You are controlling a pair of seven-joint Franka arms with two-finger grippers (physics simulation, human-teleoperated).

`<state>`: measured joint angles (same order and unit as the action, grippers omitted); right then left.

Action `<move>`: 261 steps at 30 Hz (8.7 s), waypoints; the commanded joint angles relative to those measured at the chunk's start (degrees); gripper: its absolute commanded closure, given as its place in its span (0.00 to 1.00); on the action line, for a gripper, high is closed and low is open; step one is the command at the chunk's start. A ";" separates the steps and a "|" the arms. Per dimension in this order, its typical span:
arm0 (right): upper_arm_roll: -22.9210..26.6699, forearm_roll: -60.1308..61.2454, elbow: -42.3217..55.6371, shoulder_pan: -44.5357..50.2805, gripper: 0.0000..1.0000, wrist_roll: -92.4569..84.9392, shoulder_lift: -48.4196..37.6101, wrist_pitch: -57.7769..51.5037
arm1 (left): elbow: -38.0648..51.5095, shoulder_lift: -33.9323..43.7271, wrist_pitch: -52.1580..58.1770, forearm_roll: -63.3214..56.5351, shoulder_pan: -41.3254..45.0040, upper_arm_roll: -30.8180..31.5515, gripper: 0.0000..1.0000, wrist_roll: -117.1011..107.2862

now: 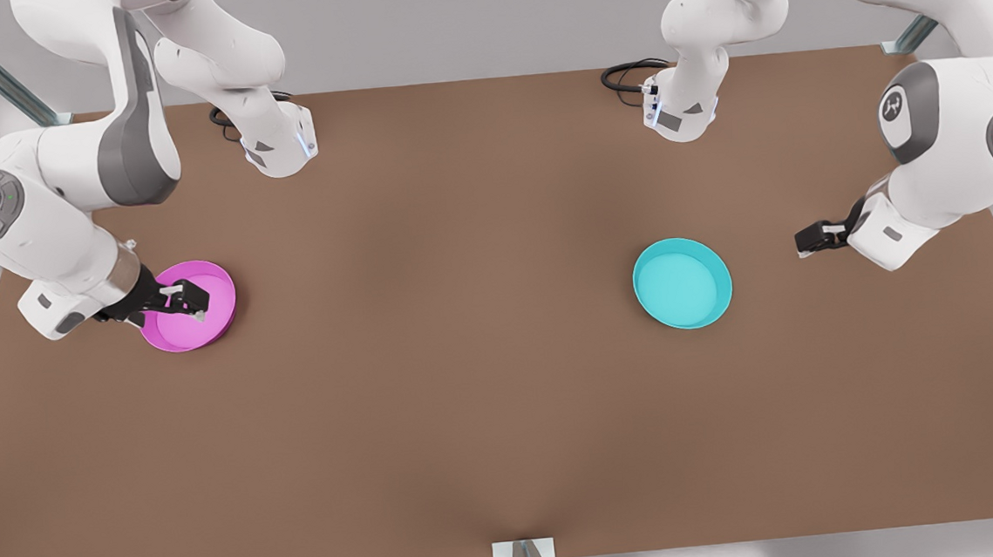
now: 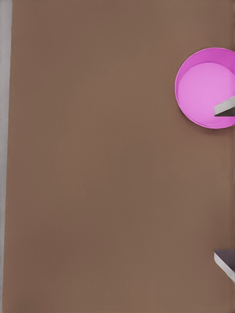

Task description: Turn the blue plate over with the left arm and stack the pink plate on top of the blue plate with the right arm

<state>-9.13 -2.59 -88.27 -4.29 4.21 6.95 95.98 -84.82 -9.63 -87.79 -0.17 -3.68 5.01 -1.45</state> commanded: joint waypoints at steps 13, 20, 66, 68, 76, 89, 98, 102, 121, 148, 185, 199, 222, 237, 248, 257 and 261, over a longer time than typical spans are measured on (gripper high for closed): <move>-0.19 -0.14 2.49 5.43 0.00 0.45 5.09 1.22 | -39.45 -8.12 -46.33 28.73 -7.04 -2.02 0.00 37.13; -0.10 1.88 5.74 5.25 0.00 0.45 14.85 6.76 | -40.51 -12.43 -44.22 39.02 -7.04 -1.93 0.00 40.47; -0.01 6.02 4.86 3.41 0.00 13.54 16.43 5.62 | -40.16 -17.17 -43.16 38.40 -8.53 -2.11 0.68 39.77; -0.10 6.02 4.86 3.32 0.00 13.54 16.34 5.62 | -40.16 -17.17 -43.16 38.40 -8.53 -2.11 0.70 39.77; -0.01 6.02 4.77 3.32 0.00 13.54 16.43 5.62 | -40.07 -17.17 -42.55 38.40 -8.53 -2.11 0.74 39.50; -0.01 6.02 4.77 3.14 0.00 13.45 16.43 5.62 | -40.07 -17.17 -42.55 38.40 -8.53 -2.11 0.79 37.83; -0.01 6.02 4.77 3.05 0.00 13.37 16.69 5.62 | -39.63 -16.12 -39.12 38.40 -8.53 -2.19 0.79 36.78; -0.01 6.02 4.95 3.05 0.00 13.28 16.69 5.62 | -37.00 -16.12 -36.57 36.64 -8.53 -2.28 0.79 36.69; -0.19 6.46 4.86 5.34 0.00 14.24 16.61 5.53 | -32.25 -16.47 -35.87 35.68 -8.80 -2.28 0.79 37.13; -1.42 6.54 4.95 7.54 0.00 18.99 16.52 4.12 | -10.01 -17.00 -8.62 -16.35 0.43 18.46 0.79 -8.13; -1.16 2.68 8.55 4.29 0.00 5.45 16.61 2.54 | 14.07 -44.42 49.74 -68.39 50.53 15.74 0.79 -30.02; -1.24 -3.12 9.96 6.66 0.00 5.72 18.72 4.65 | 18.99 -52.85 52.99 -71.64 56.59 15.65 0.79 -28.70; -1.24 -3.21 9.87 6.92 0.00 6.07 18.89 6.50 | 20.31 -60.50 54.13 -80.34 60.64 15.38 0.79 -28.44; -1.33 -3.04 9.61 6.92 0.00 5.54 18.89 6.41 | 24.53 -63.05 54.31 -80.16 62.75 15.38 0.40 -28.35; -1.33 -3.04 9.52 7.01 0.00 5.46 18.98 6.41 | 27.08 -63.58 54.75 -79.64 64.42 16.52 0.40 -28.35; -1.24 -3.12 9.52 6.92 0.00 5.37 18.89 6.41 | 33.23 -63.93 54.66 -74.10 66.88 18.90 0.39 -28.44; -1.24 -3.30 9.25 6.75 0.00 5.37 18.98 5.62 | 35.16 -63.93 54.75 -69.36 68.37 18.90 0.37 -28.88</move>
<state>-10.37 -5.89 -79.02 2.21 9.58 25.85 101.17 -49.43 -73.57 -33.12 -72.23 64.98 23.98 -30.39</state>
